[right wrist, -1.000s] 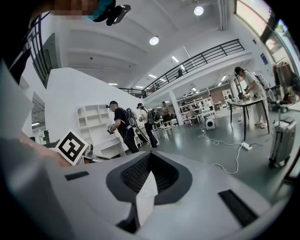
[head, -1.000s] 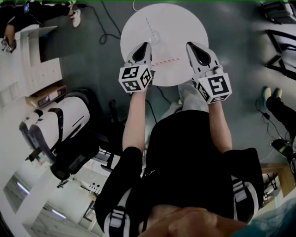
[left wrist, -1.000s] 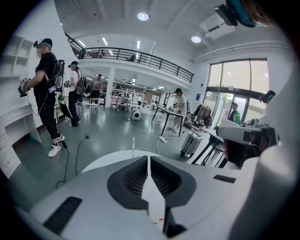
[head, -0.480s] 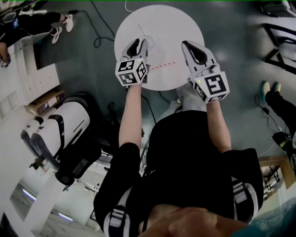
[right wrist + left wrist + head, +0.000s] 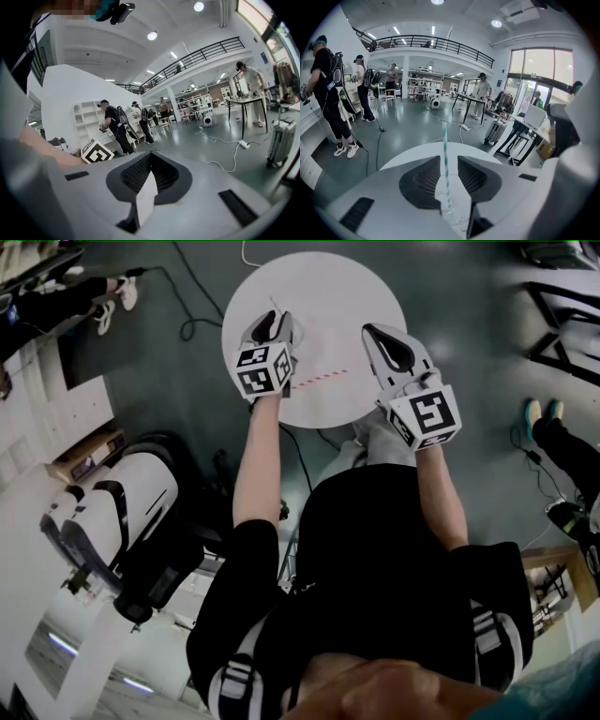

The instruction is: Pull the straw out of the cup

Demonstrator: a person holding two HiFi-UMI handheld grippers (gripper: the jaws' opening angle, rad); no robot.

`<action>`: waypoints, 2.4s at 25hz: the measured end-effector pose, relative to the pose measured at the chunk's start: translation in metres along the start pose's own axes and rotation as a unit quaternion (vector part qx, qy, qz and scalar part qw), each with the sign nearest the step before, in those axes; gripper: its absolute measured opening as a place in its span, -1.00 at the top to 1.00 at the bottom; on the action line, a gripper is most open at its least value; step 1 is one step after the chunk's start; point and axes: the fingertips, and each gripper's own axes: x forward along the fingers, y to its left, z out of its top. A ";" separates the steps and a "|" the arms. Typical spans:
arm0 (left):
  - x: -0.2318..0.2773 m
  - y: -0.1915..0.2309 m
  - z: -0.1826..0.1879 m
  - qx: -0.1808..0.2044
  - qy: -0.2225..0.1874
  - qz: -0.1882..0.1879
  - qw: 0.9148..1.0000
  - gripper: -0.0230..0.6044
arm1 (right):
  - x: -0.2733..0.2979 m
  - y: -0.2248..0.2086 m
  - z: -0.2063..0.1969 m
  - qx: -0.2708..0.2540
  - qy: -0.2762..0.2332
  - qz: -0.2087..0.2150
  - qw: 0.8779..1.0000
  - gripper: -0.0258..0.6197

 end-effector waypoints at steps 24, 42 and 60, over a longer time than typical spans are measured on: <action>-0.007 0.005 0.007 -0.037 -0.026 -0.004 0.999 0.84 | -0.004 0.000 -0.012 -0.010 0.019 0.003 1.000 0.87; -0.095 0.002 0.077 -0.033 -0.174 0.000 0.984 0.84 | 0.015 0.046 0.017 -0.055 -0.002 0.070 0.996 0.87; -0.205 -0.004 0.123 -0.019 -0.306 0.031 0.951 0.84 | 0.030 0.090 0.079 -0.115 -0.061 0.110 0.985 0.87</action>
